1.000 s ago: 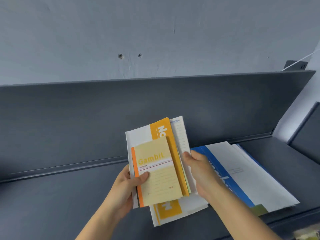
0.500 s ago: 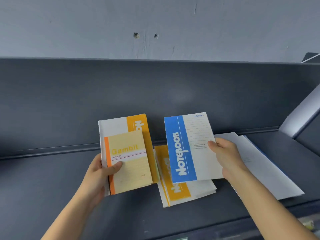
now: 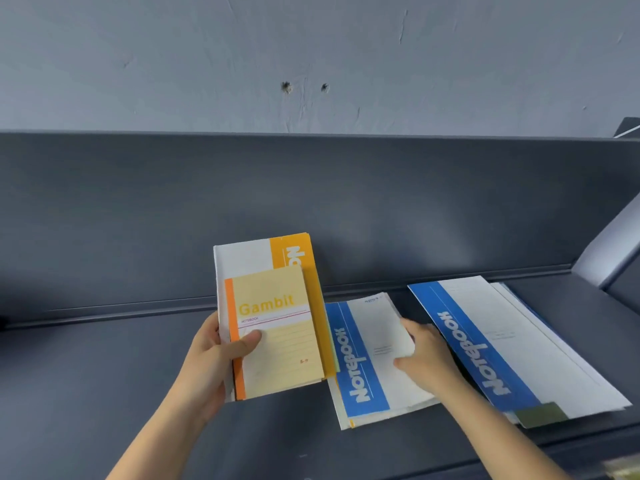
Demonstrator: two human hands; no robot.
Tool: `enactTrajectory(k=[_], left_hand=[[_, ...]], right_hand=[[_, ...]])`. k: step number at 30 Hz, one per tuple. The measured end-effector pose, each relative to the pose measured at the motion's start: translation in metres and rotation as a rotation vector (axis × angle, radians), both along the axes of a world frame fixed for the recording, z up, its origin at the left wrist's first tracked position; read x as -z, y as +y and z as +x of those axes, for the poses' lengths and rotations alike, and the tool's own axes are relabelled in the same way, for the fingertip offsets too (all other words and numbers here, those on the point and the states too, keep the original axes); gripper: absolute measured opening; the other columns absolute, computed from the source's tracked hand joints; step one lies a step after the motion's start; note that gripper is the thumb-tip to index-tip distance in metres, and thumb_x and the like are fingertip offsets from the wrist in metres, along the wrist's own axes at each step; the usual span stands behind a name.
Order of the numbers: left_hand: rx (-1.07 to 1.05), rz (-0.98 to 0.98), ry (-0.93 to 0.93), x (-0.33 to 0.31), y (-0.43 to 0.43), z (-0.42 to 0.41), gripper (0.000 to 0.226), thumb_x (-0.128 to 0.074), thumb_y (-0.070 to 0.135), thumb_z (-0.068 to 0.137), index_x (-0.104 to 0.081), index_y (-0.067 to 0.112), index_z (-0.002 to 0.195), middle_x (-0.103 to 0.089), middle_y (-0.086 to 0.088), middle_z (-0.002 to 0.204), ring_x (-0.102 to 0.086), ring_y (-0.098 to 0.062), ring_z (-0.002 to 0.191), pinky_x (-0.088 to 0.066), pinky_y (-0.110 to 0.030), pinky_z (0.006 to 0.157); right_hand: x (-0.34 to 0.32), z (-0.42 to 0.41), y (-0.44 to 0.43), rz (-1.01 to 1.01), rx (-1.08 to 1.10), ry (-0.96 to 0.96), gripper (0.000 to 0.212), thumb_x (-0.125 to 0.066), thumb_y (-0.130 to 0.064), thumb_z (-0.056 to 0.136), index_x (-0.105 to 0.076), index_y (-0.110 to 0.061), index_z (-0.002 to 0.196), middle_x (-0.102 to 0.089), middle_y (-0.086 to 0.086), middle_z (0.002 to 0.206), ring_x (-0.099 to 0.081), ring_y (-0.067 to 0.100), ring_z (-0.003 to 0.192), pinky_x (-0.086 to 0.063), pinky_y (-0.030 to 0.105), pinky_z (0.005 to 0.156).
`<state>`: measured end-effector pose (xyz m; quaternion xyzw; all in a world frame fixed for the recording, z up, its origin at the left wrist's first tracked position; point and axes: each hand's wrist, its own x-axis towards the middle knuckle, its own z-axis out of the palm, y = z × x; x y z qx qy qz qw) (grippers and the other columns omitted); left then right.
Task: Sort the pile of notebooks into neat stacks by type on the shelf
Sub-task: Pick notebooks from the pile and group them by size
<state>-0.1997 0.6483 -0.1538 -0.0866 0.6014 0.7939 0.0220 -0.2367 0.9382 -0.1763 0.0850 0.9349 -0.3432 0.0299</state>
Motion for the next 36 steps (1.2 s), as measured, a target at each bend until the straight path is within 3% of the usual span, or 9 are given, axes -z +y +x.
enactTrajectory(k=[3, 5, 9, 11, 15, 18, 22, 29, 36], left_hand=[[0.03, -0.049, 0.005, 0.004, 0.004, 0.001, 0.041, -0.065, -0.001, 0.085, -0.054, 0.016, 0.122, -0.072, -0.007, 0.114, -0.07, -0.032, 0.1, -0.056, -0.058, 0.081], [0.043, -0.074, 0.01, 0.005, 0.006, 0.002, 0.042, -0.065, -0.002, 0.085, -0.053, 0.017, 0.121, -0.072, -0.007, 0.112, -0.071, -0.03, 0.097, -0.057, -0.056, 0.08], [0.071, -0.096, 0.02, 0.008, 0.008, 0.004, 0.045, -0.066, 0.001, 0.084, -0.052, 0.022, 0.121, -0.073, -0.004, 0.112, -0.071, -0.029, 0.097, -0.058, -0.056, 0.077], [0.093, -0.101, 0.025, 0.009, 0.01, 0.006, 0.046, -0.067, 0.004, 0.084, -0.051, 0.025, 0.121, -0.073, -0.002, 0.111, -0.071, -0.028, 0.098, -0.058, -0.056, 0.074], [0.064, -0.155, 0.081, 0.014, 0.007, 0.007, 0.044, -0.065, 0.008, 0.085, -0.049, 0.029, 0.121, -0.073, 0.005, 0.11, -0.071, -0.019, 0.099, -0.061, -0.043, 0.073], [-0.01, -0.262, 0.162, 0.021, -0.004, 0.006, 0.042, -0.063, 0.005, 0.087, -0.049, 0.03, 0.117, -0.072, 0.011, 0.108, -0.069, -0.008, 0.1, -0.06, -0.026, 0.07], [-0.087, -0.363, 0.226, 0.032, -0.026, 0.006, 0.044, -0.06, -0.007, 0.088, -0.05, 0.026, 0.115, -0.071, 0.018, 0.105, -0.067, -0.002, 0.099, -0.057, -0.021, 0.073], [-0.112, -0.452, 0.271, 0.035, -0.036, 0.013, 0.055, -0.061, -0.011, 0.086, -0.043, 0.025, 0.123, -0.065, 0.031, 0.101, -0.061, 0.01, 0.098, -0.049, -0.008, 0.077], [-0.111, -0.412, 0.273, 0.03, -0.027, 0.011, 0.063, -0.066, -0.005, 0.085, -0.035, 0.022, 0.134, -0.06, 0.006, 0.12, -0.061, 0.006, 0.101, -0.05, -0.01, 0.076]], right_hand=[[0.002, 0.001, -0.007, 0.281, -0.037, 0.045, 0.06, -0.068, -0.018, 0.085, -0.043, -0.022, 0.139, -0.039, 0.0, 0.138, -0.036, 0.022, 0.127, -0.042, 0.03, 0.099], [-0.004, 0.001, -0.012, 0.269, -0.08, 0.088, 0.056, -0.063, -0.023, 0.089, -0.041, -0.02, 0.141, -0.036, -0.002, 0.144, -0.032, 0.02, 0.132, -0.038, 0.031, 0.104], [-0.035, 0.011, -0.045, -0.517, -0.225, -0.1, 0.037, -0.041, -0.031, 0.099, -0.049, -0.019, 0.134, -0.055, -0.003, 0.135, -0.052, 0.013, 0.123, -0.042, 0.03, 0.104], [-0.038, 0.017, -0.065, -0.704, -0.278, -0.174, 0.027, -0.039, -0.028, 0.101, -0.058, -0.018, 0.117, -0.067, -0.002, 0.113, -0.063, 0.012, 0.107, -0.05, 0.033, 0.096], [-0.031, 0.017, -0.094, -0.535, -0.183, -0.014, 0.02, -0.043, -0.025, 0.099, -0.057, -0.011, 0.105, -0.068, 0.002, 0.103, -0.065, 0.012, 0.096, -0.054, 0.039, 0.09], [-0.027, 0.015, -0.11, -0.47, -0.163, 0.073, 0.018, -0.045, -0.026, 0.099, -0.057, -0.014, 0.104, -0.067, 0.001, 0.101, -0.064, 0.011, 0.092, -0.055, 0.032, 0.08], [-0.018, 0.017, -0.13, -0.451, -0.211, 0.107, 0.014, -0.05, -0.023, 0.097, -0.06, -0.016, 0.105, -0.066, -0.004, 0.103, -0.062, 0.009, 0.096, -0.046, 0.014, 0.067], [-0.016, 0.014, -0.139, -0.573, -0.319, 0.073, 0.03, -0.055, -0.02, 0.094, -0.05, -0.03, 0.122, -0.061, -0.009, 0.122, -0.056, 0.01, 0.115, -0.051, 0.027, 0.091], [-0.033, 0.01, -0.141, -0.802, -0.268, 0.098, 0.034, -0.051, -0.043, 0.085, -0.06, -0.028, 0.114, -0.069, -0.01, 0.112, -0.062, 0.01, 0.109, -0.049, 0.034, 0.096]])
